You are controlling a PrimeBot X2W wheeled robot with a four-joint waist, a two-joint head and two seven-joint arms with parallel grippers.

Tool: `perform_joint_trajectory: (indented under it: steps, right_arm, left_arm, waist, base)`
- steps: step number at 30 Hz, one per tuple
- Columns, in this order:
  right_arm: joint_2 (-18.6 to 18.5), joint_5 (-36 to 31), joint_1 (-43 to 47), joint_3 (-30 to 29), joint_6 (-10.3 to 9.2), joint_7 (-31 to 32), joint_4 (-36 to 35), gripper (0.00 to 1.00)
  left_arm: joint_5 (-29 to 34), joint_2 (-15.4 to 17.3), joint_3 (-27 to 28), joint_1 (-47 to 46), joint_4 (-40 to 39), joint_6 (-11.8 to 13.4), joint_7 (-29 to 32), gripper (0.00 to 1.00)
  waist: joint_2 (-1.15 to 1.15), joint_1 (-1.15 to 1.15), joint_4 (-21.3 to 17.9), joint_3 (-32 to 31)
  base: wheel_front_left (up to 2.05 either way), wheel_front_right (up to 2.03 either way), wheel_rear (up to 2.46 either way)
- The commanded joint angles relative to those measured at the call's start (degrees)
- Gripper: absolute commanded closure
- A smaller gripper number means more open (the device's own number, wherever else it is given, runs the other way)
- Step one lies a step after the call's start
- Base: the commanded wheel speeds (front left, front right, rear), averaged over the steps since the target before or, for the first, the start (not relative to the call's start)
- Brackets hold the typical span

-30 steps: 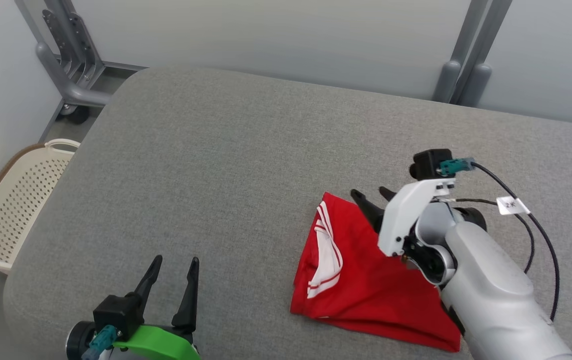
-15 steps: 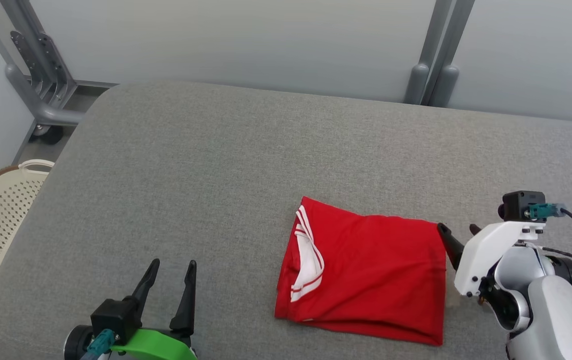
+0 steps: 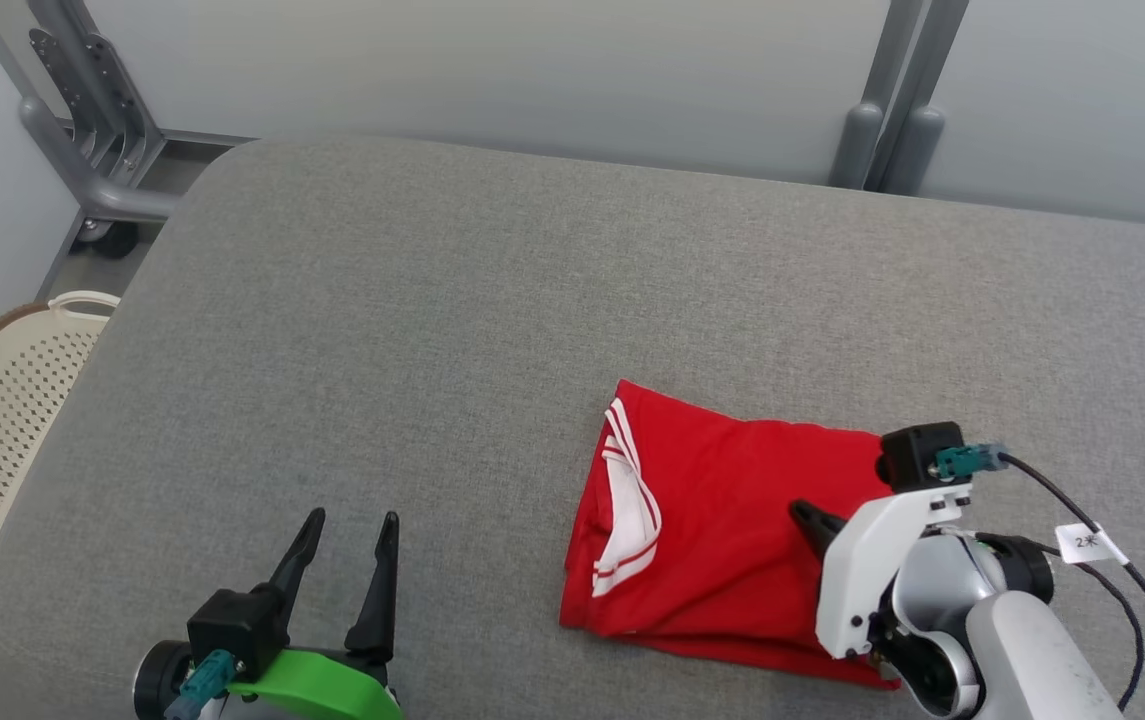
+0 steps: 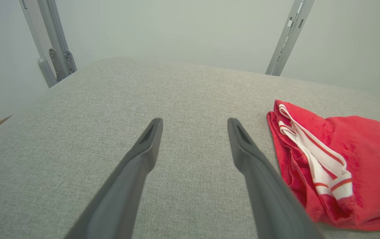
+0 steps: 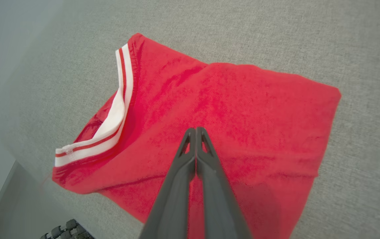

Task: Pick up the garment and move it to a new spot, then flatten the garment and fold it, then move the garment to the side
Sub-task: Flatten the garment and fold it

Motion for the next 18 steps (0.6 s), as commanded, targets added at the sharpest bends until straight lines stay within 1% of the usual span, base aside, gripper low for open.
perform_joint_trajectory:
  steps: [1,8,18]
  right_arm:
    - [-0.1,0.9,-1.0,1.1,-0.02,-0.3,1.0,1.00]
    - [-0.1,4.0,-5.9,8.0,-0.02,-1.2,8.5,1.00]
    - [-0.1,6.8,-12.0,14.3,-0.02,-3.1,18.0,1.00]
  left_arm:
    - [0.0,0.0,0.1,-0.7,-0.1,-0.1,-0.2,0.00]
    - [-0.3,-0.4,-0.6,-1.6,0.0,-0.1,-0.2,0.00]
    - [-0.8,-1.0,-1.6,-2.2,0.6,-0.1,-0.2,0.00]
  waist:
    - [0.00,0.00,0.3,0.4]
    - [0.00,0.00,1.5,1.7]
    - [0.00,0.00,4.2,2.9]
  base:
    - [0.00,0.00,0.00]
    - [0.00,0.00,0.00]
    - [0.00,0.00,0.00]
